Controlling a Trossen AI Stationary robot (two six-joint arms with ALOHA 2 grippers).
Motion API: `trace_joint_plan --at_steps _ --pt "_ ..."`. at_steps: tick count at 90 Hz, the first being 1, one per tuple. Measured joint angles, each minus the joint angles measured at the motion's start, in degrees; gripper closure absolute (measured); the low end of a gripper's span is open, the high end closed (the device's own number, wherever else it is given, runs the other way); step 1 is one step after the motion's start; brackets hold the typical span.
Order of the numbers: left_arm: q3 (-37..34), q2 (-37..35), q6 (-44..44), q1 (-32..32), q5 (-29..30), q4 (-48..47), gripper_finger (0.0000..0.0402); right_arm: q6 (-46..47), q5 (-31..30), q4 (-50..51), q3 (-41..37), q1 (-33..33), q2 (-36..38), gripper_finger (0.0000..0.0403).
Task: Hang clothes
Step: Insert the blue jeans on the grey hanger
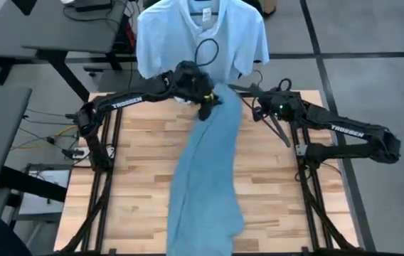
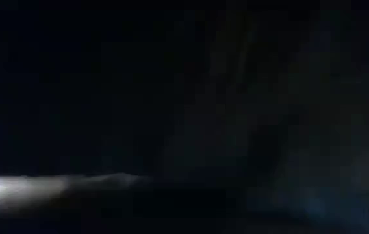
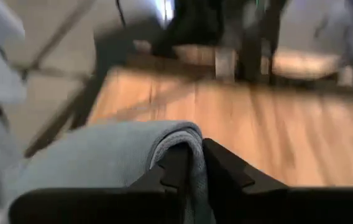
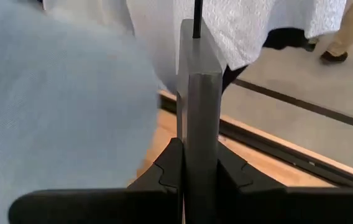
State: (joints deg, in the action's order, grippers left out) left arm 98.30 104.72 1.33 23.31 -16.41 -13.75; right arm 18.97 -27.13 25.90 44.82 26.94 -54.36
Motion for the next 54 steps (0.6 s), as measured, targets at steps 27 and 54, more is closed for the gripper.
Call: trace_joint_plan --at_steps 27,54 --pt "0.0 5.2 -1.9 -0.4 4.8 3.6 0.0390 2.6 3.1 5.8 0.0 0.2 3.0 0.0375" --pt "1.5 4.8 1.0 -0.4 -0.7 3.3 0.0399 0.2 3.3 6.7 0.1 2.4 2.6 0.0375"
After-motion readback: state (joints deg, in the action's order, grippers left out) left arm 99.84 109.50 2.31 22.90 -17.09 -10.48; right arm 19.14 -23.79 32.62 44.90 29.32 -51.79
